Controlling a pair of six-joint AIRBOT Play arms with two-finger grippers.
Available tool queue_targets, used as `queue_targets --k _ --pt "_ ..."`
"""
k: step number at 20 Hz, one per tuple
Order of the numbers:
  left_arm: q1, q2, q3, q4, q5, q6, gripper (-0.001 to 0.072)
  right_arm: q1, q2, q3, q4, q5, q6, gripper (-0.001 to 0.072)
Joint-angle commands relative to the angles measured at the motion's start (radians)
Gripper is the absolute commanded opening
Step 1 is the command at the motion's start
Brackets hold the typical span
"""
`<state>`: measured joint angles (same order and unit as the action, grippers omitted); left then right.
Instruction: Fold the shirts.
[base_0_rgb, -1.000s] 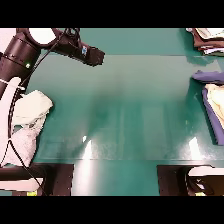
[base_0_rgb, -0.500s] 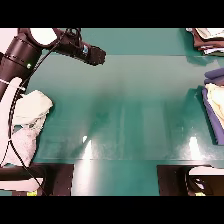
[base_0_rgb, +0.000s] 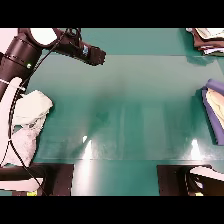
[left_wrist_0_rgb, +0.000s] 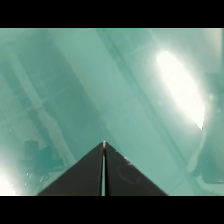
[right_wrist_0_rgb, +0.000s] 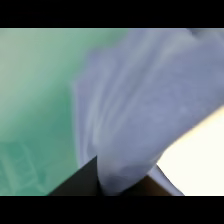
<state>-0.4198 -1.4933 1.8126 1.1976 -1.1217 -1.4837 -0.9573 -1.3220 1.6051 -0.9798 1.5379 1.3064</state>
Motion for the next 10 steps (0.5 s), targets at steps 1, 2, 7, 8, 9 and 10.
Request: queue_targets --k 1,2,7,8,9,10 --pt "0.000 0.000 0.000 0.000 -0.002 0.001 0.0028 -0.079 0.089 -0.149 -0.145 0.025 0.018 0.0288" --pt "0.000 0.000 0.000 0.000 -0.005 0.001 0.0028 -0.105 0.106 -0.185 -0.148 0.021 0.018 0.0416" --pt "0.000 0.000 0.000 0.000 -0.006 0.000 0.0028 -0.159 0.145 -0.269 -0.056 0.005 0.018 0.0531" --pt "0.000 0.000 0.000 0.000 -0.006 0.000 0.0028 -0.147 0.145 -0.269 0.023 -0.001 0.018 0.0531" --pt "0.000 0.000 0.000 0.000 -0.003 0.000 0.0029 -0.122 0.145 -0.269 0.098 -0.008 0.018 0.0530" --pt "0.000 0.000 0.000 0.000 0.005 0.000 0.0029 -0.081 0.145 -0.269 0.167 -0.009 0.018 0.0530"
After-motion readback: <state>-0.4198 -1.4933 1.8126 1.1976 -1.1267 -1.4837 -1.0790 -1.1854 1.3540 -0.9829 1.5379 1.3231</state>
